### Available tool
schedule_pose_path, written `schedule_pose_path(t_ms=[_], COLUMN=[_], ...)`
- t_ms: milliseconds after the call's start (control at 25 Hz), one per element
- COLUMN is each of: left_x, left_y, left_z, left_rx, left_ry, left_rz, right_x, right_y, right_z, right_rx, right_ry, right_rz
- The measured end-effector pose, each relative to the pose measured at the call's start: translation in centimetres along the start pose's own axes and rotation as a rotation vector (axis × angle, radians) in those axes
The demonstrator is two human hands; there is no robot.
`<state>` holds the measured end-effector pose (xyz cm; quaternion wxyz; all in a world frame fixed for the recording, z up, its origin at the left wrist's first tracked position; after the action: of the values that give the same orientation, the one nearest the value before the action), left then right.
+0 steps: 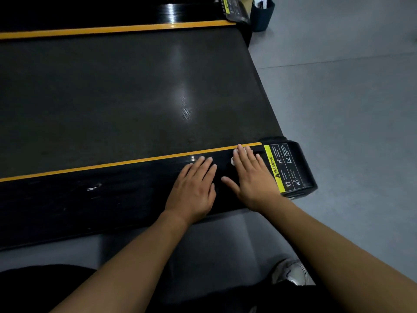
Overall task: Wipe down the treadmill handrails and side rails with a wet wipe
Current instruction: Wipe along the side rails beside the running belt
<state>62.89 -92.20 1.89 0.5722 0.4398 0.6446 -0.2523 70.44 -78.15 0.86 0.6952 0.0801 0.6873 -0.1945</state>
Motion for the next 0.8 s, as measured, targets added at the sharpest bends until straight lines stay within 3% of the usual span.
schedule_pose_path(t_ms=[200,360,400,520,560,720,800], left_x=[0.4,0.6,0.6,0.5,0.5,0.5,0.5], left_y=[0.0,0.1,0.1,0.1,0.1,0.1,0.1], left_z=[-0.1,-0.1,-0.1,0.0,-0.1,-0.1,-0.1], left_rx=[0.014,0.029,0.030,0.024,0.023,0.024,0.028], left_ry=[-0.022,-0.038,-0.040,-0.043,-0.040,-0.041,-0.049], left_rz=[-0.002,-0.011,-0.007,-0.004,-0.003,0.003,-0.007], right_x=[-0.9,0.4,0.2,-0.9,-0.7,0.4,-0.4], right_y=[3.9,-1.2,-0.4,4.1,3.7,-0.9,1.9], right_z=[-0.5,-0.8,-0.8,-0.4,-0.2,1.2,1.7], right_rx=[0.201,-0.124,-0.127,0.153,0.172,-0.127,-0.016], right_ry=[0.006,-0.028,-0.024,0.053,0.041,0.022,0.095], right_rz=[-0.007,0.063,0.061,0.023,0.019,0.067,0.045])
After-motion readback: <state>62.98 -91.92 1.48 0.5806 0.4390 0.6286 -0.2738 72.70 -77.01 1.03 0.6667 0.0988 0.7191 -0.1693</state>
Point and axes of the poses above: each hand's wrist, its own z-axis away from the middle knuckle, its own x-axis out of the palm, y = z × x, the point moved 8 cm from there along -z, towards the middle knuckle, and after that the axes turned 7 degrees about y, right-handed, at the moved point
